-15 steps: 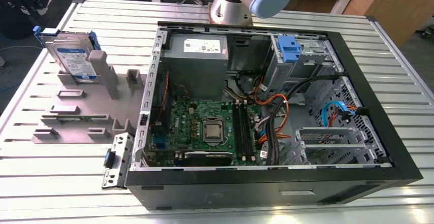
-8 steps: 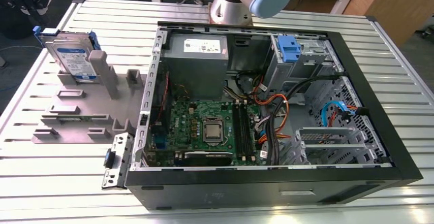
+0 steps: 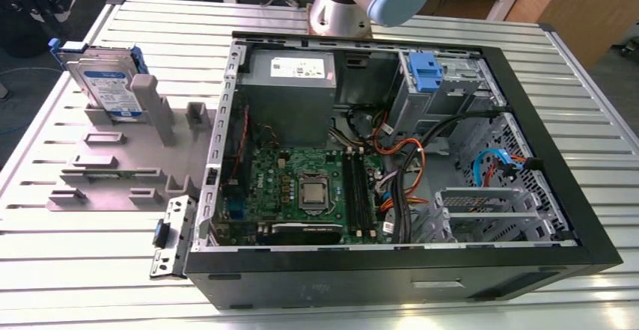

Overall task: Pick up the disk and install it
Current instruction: 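Pick up the disk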

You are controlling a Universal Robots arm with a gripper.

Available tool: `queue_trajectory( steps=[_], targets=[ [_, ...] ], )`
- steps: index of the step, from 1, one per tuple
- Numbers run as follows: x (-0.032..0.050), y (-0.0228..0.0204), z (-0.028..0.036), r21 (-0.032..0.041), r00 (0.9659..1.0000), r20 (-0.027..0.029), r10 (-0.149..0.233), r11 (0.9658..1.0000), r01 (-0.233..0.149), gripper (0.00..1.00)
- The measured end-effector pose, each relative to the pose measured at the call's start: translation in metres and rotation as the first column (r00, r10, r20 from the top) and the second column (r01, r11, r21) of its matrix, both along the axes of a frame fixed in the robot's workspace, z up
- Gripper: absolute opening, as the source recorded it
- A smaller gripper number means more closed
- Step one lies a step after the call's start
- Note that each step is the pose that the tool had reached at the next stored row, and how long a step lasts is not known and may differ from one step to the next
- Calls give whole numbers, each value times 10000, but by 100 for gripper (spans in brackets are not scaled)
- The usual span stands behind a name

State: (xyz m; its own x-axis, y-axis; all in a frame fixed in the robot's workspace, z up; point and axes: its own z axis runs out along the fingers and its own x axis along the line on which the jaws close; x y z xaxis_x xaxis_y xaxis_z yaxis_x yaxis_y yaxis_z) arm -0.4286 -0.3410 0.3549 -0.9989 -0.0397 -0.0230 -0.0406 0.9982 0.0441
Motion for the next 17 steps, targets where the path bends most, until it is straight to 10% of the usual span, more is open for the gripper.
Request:
queue_trajectory(
  steps=[17],
  targets=[
    [0, 0, 0, 0, 9995, 1, 304, 9995, -304, 11]
  ],
)
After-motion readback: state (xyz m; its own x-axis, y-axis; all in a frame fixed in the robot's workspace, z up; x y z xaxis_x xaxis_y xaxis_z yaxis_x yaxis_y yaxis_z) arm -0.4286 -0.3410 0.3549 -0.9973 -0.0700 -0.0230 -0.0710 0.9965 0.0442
